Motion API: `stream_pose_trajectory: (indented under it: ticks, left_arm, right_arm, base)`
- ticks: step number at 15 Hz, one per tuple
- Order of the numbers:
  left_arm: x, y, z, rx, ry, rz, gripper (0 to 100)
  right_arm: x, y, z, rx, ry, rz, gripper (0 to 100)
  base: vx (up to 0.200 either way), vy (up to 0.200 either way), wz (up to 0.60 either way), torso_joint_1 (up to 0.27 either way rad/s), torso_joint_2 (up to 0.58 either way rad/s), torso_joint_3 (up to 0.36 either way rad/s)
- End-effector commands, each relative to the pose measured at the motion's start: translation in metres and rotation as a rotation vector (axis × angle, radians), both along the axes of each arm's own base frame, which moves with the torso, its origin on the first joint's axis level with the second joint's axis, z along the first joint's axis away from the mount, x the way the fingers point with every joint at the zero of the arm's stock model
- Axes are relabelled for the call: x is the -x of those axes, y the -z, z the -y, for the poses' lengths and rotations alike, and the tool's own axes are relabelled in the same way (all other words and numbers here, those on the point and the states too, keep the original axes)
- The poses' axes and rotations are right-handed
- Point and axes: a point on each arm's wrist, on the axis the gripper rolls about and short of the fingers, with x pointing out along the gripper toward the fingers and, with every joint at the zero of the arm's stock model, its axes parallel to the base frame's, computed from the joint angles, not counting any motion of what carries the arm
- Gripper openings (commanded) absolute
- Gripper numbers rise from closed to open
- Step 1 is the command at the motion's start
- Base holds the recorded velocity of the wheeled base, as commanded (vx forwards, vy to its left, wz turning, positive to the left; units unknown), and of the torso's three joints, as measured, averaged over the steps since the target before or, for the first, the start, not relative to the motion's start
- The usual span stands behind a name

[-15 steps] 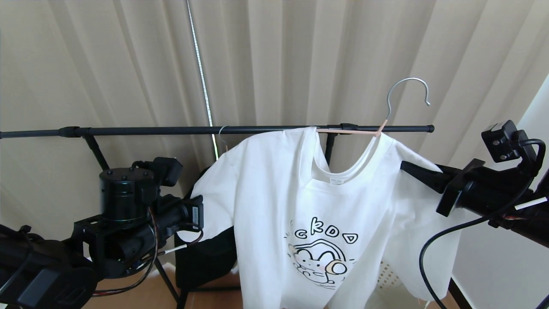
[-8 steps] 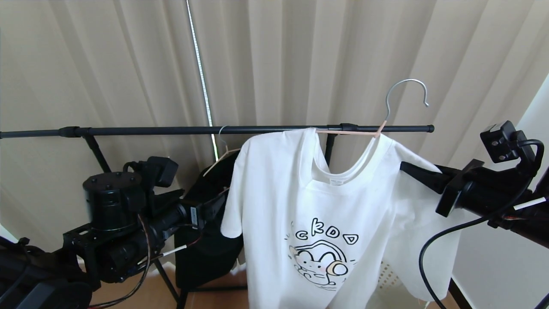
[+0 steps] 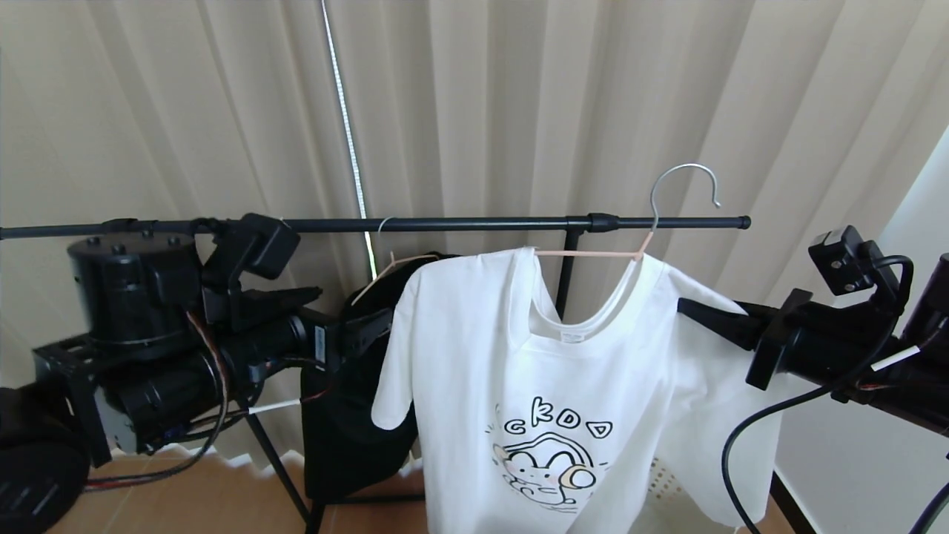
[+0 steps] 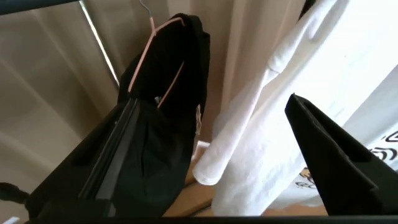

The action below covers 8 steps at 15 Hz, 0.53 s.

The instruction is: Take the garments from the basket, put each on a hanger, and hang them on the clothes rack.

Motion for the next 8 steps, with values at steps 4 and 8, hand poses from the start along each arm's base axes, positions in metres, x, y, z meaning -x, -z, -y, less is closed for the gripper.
stream_pose_trajectory:
  ticks: [4, 8]
  left_arm:
    - [0.032, -0.102, 0.006, -0.011, 0.196, -0.007, 100]
    - [0.02, -0.106, 0.028, -0.176, 0.351, -0.084, 100]
  right_arm:
    - [-0.003, 0.009, 0.002, -0.004, -0.043, -0.036, 0]
    - [-0.001, 0.012, 0.001, -0.01, -0.087, -0.052, 0]
  base:
    - [0.0, 0.0, 0.0, 0.0, 0.0, 0.0]
    - [0.0, 0.0, 0.0, 0.0, 0.0, 0.0]
